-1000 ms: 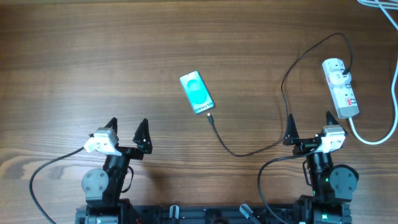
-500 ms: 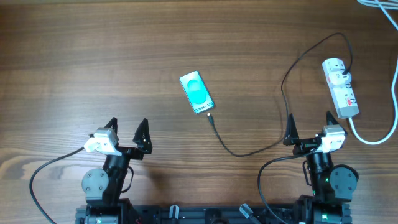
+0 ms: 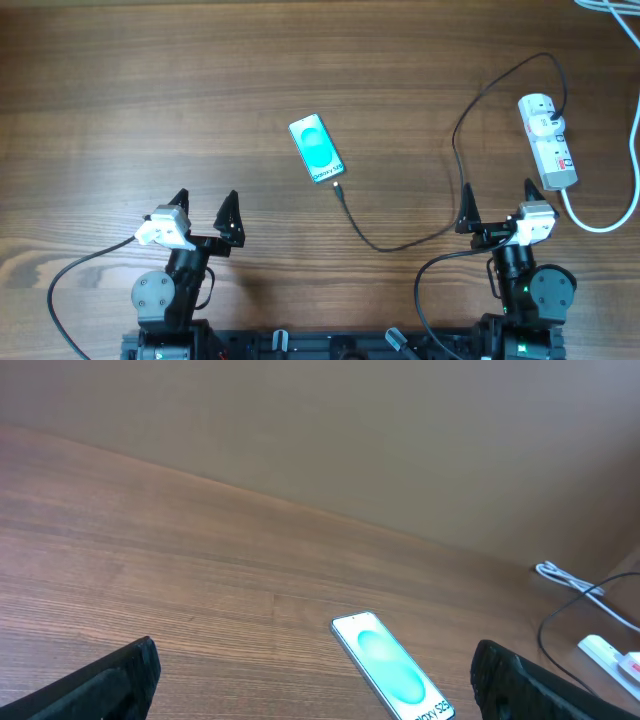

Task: Plug charger to phone and switch on socket

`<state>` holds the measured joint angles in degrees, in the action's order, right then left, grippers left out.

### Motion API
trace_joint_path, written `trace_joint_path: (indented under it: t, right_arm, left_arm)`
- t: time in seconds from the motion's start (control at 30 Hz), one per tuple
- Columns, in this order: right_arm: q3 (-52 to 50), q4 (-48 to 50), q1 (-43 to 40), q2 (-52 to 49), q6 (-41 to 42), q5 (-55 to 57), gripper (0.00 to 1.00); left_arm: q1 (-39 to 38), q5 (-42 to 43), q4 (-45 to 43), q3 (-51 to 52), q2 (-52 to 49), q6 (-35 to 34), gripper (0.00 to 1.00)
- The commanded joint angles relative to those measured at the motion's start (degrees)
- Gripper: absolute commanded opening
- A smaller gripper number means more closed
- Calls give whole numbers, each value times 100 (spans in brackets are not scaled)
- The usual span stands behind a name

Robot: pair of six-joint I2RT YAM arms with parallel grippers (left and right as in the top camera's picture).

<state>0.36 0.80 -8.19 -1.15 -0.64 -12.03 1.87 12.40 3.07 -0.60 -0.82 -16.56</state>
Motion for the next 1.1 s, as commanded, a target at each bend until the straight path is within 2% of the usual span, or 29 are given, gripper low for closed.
trace_joint_path:
  t: [0.0, 0.9, 1.0, 1.07]
  right_arm:
    - [-7, 17, -2, 35, 74, -94, 100]
    - [-7, 17, -2, 35, 76, -94, 100]
    - [-7, 17, -2, 35, 76, -94, 100]
    - [-7, 17, -2, 35, 76, -94, 100]
  left_arm:
    - [-26, -31, 22, 28, 66, 133, 100]
    - [-26, -31, 20, 28, 66, 136, 100]
    - [-26, -326, 20, 28, 66, 114, 100]
    - [-26, -85, -22, 28, 66, 109, 100]
